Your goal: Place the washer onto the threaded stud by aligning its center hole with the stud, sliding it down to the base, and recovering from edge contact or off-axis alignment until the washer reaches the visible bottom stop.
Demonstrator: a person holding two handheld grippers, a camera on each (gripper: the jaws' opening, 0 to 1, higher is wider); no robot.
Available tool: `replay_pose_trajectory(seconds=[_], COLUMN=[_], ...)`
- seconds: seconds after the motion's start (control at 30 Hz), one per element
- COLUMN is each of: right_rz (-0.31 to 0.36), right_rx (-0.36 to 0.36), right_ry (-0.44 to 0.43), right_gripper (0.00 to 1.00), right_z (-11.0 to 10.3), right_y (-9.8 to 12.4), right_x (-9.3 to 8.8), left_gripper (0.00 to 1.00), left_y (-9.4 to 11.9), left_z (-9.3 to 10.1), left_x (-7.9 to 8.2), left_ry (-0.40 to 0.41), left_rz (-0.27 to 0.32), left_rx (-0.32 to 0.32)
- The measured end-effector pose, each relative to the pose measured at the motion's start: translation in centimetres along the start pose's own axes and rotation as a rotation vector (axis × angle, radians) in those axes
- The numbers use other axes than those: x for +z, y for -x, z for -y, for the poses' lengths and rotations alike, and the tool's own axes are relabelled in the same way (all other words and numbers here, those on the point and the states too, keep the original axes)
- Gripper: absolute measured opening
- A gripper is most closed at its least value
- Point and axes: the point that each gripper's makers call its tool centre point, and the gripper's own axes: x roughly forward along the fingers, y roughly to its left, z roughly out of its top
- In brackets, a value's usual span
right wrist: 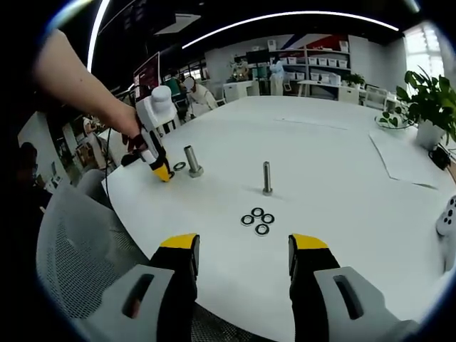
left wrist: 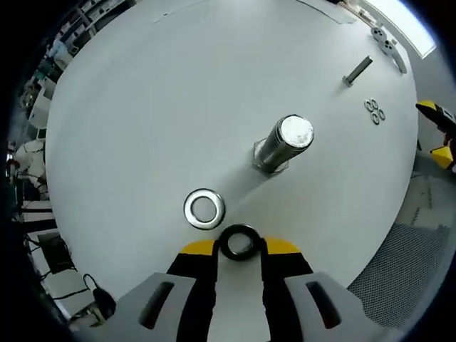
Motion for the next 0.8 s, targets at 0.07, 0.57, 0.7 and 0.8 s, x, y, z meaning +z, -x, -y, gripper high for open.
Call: replay_pose_trajectory(seconds=[0.07, 0.57, 0.7, 0.8], right_rz=[0.0, -0.001, -0.003, -0.003], right_rx=[0.001, 0.0, 0.001, 0.0], right_ry=[0.0, -0.003, -0.003, -0.004], right_gripper=[0.53, 0.53, 0.53, 0.53], right_z=[-0.03, 0.03, 0.01, 0.01], right_y=[0.02, 0.01, -0.01, 0.0], right_x=[0.01, 0.0, -0.04, -0.04], left_gripper=[0.22, 0.2, 0.19, 0.19], left_y=[-0.06, 0.04, 0.11, 0.04], left_z=[-0.08, -0.12, -0.01, -0.06], left_x=[-0.01, -0.14, -0.18, -0.16], left_ry=[-0.016, -0.012, -0.039, -0.047], left_rz=[-0.002, 0.013, 0.012, 0.016], left_rx=[-0.003, -0.013, -0.014, -0.018])
